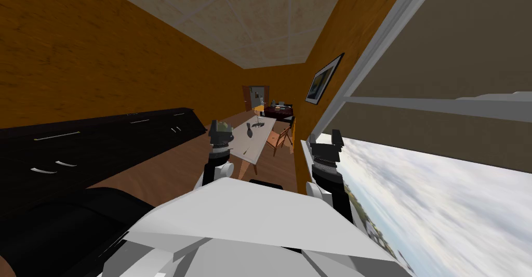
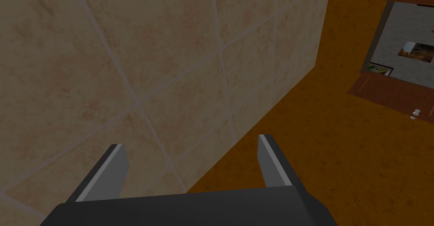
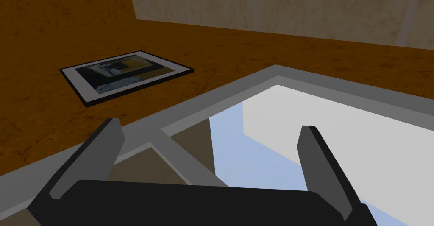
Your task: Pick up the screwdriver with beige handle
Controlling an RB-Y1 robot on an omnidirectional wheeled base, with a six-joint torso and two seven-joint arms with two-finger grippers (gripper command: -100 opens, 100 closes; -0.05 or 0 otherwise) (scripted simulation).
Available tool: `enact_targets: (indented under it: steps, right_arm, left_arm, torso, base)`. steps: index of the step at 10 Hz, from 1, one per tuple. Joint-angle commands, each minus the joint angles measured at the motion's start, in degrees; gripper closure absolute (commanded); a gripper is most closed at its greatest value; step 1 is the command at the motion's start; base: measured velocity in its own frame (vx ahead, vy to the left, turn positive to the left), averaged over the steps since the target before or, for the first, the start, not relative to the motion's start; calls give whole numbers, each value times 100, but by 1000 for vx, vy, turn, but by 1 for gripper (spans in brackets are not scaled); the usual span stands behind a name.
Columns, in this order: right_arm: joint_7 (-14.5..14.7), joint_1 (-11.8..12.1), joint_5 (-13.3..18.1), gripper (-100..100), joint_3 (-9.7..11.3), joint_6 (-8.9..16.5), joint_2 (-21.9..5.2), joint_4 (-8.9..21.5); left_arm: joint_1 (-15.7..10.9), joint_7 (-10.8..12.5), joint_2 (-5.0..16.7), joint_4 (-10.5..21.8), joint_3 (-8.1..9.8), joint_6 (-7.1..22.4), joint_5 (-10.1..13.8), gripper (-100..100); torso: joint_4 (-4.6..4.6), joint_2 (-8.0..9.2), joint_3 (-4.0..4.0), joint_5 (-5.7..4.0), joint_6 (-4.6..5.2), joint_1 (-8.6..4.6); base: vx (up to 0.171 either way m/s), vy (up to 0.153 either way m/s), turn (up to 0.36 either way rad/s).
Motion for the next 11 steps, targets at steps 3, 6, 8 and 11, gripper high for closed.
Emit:
enact_targets:
  steps: [3, 6, 8, 11]
  right_arm:
    - [0, 0, 0, 0, 0, 0, 0, 0]
    - [0, 0, 0, 0, 1, 0, 1, 0]
    - [0, 0, 0, 0, 1, 0, 1, 0]
    - [0, 0, 0, 0, 0, 0, 0, 0]
  left_arm:
    - [-93, 50, 406, 338, 210, 375, 188, -100]
    - [-218, 119, 749, 756, 476, 857, 414, -100]
    - [-269, 148, 861, 983, 583, 1050, 500, -100]
    - [-385, 215, 1082, 1410, 816, 1477, 681, -100]
  torso:
    - [-1, -6, -3, -3, 1, -15]
    - [-3, -13, -8, -5, 0, -25]
    - [-4, -16, -10, -6, 0, -28]
    - [-3, -12, -7, -5, 0, -17]
  base:
    - [16, -47, -10]
    - [33, -74, -11]
    - [34, -70, -7]
    - [30, -50, -10]
